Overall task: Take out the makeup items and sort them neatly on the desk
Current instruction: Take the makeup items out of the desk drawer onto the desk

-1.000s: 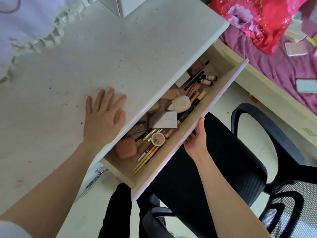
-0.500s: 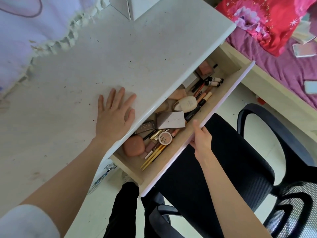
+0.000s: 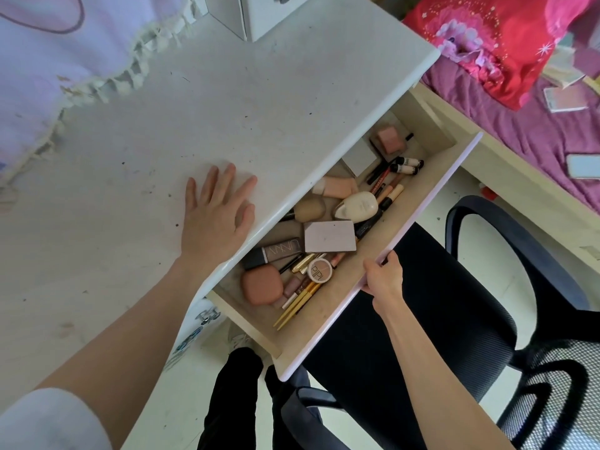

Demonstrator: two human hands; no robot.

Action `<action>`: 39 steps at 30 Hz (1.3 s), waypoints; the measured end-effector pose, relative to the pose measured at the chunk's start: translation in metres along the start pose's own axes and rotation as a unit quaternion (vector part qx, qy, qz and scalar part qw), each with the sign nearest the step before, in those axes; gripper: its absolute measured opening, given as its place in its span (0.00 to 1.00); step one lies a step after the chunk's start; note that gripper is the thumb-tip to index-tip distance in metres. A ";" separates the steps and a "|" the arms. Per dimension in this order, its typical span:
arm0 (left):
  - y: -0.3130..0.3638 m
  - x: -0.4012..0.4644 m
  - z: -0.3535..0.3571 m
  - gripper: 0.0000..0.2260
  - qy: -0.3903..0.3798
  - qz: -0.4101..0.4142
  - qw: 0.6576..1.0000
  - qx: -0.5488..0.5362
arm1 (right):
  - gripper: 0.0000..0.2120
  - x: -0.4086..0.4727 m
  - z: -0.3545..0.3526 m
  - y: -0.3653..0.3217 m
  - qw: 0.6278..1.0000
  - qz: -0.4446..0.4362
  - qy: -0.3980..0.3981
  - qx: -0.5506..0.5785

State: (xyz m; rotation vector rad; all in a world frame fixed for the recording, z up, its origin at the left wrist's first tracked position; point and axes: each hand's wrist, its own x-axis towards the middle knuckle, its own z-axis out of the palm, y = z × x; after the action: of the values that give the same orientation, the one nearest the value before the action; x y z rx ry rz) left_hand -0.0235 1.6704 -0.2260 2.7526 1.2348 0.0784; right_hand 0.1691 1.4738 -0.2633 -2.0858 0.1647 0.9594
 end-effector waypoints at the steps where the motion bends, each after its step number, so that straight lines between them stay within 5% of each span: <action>1: 0.001 0.000 0.000 0.23 0.002 0.000 1.000 -0.001 | 0.12 0.000 -0.001 0.003 1.000 0.001 -0.002 0.004; 10: 0.006 -0.003 0.001 0.23 0.004 -0.016 1.000 -0.010 | 0.28 0.001 -0.009 0.004 1.000 0.003 -0.015 -0.019; 16: 0.034 -0.028 0.003 0.22 -0.006 -0.051 0.998 -0.025 | 0.23 -0.020 -0.017 0.004 0.987 -0.117 0.040 -0.102; 19: 0.039 -0.036 0.002 0.21 -0.009 -0.036 0.999 -0.003 | 0.16 -0.028 -0.014 -0.003 0.895 -0.352 0.110 -0.250; 21: 0.038 -0.037 0.002 0.20 -0.012 -0.033 0.999 0.008 | 0.15 -0.022 -0.003 -0.013 0.818 -0.444 0.065 -0.359; 24: 0.037 -0.036 0.003 0.21 -0.017 -0.034 0.999 0.016 | 0.19 -0.004 0.019 -0.026 0.757 -0.419 -0.054 -0.498; 28: 0.036 -0.038 0.006 0.21 -0.010 -0.027 0.999 0.023 | 0.25 0.017 0.042 -0.025 0.666 -0.390 -0.094 -0.628; 34: 0.036 -0.039 0.006 0.22 0.001 -0.025 0.999 0.021 | 0.29 0.024 0.057 -0.014 0.614 -0.375 -0.044 -0.693; 39: 0.035 -0.040 0.005 0.21 0.017 -0.019 1.000 0.002 | 0.18 0.030 0.057 -0.021 0.633 -0.410 -0.045 -0.655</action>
State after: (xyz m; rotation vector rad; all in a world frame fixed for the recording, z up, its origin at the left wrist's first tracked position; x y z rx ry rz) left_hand -0.0236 1.6170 -0.2267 2.7420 1.2955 0.1187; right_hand 0.1657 1.5345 -0.2920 -2.7366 -1.9336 0.5262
